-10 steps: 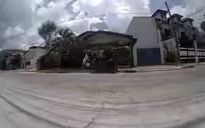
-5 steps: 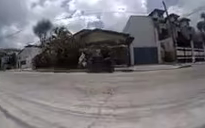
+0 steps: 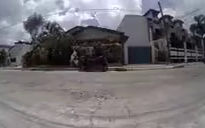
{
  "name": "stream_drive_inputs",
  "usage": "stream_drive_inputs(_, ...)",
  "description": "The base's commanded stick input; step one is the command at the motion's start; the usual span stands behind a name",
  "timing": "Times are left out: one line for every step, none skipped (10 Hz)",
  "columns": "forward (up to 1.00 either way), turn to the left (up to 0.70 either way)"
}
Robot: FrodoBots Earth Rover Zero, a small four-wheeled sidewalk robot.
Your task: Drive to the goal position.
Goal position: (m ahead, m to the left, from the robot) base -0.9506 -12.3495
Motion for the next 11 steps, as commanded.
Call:
stream_drive_inputs(0.65, -0.33)
stream_drive_inputs(0.65, -0.33)
stream_drive_inputs(0.66, -0.33)
stream_drive_inputs(0.66, -0.33)
stream_drive_inputs(0.66, -0.33)
stream_drive_inputs(0.66, -0.33)
stream_drive_inputs(0.66, -0.33)
stream_drive_inputs(0.66, -0.33)
stream_drive_inputs(0.66, -0.33)
stream_drive_inputs(0.66, -0.33)
stream_drive_inputs(0.66, -0.33)
